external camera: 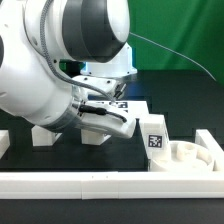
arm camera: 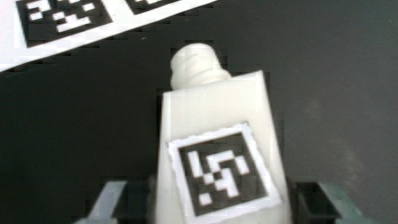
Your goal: Assemble stool
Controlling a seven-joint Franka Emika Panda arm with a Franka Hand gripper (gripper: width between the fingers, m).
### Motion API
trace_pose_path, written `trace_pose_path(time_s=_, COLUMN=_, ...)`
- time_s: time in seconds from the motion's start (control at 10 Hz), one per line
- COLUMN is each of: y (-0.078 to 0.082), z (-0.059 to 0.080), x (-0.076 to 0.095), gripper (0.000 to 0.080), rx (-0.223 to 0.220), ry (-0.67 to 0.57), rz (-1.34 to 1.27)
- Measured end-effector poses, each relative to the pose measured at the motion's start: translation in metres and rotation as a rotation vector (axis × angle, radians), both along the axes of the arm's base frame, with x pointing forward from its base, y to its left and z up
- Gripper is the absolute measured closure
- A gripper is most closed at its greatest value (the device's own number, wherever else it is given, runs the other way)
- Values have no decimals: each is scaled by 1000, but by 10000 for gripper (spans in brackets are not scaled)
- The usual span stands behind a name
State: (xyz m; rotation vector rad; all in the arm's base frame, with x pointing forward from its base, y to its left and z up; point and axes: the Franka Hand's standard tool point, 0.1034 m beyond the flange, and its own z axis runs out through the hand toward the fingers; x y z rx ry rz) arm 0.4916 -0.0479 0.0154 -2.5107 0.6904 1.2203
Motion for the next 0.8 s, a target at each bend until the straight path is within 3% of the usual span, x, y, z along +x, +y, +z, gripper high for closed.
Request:
trace_pose_path(time_s=0.1, y=0, z=3, x=2, gripper=476, rx=0, ry=-4, rz=1)
trace_pose_path(time_s=0.3, y=3, z=60, x=13, gripper=475, rx=-7, ry=-38, rz=57)
trace_pose_path(time_s=0.5, y=14, z=100, x=14, gripper=475, rx=-10, ry=-35, rz=85)
trace_pose_path(time_s=0.7, y=5, z=73, x=23, gripper=475, rx=-73, ry=-133, rz=66)
trace_pose_path(time_s=0.8, y=10, z=81, x=26, gripper=475, rx=-90, ry=-193, rz=65)
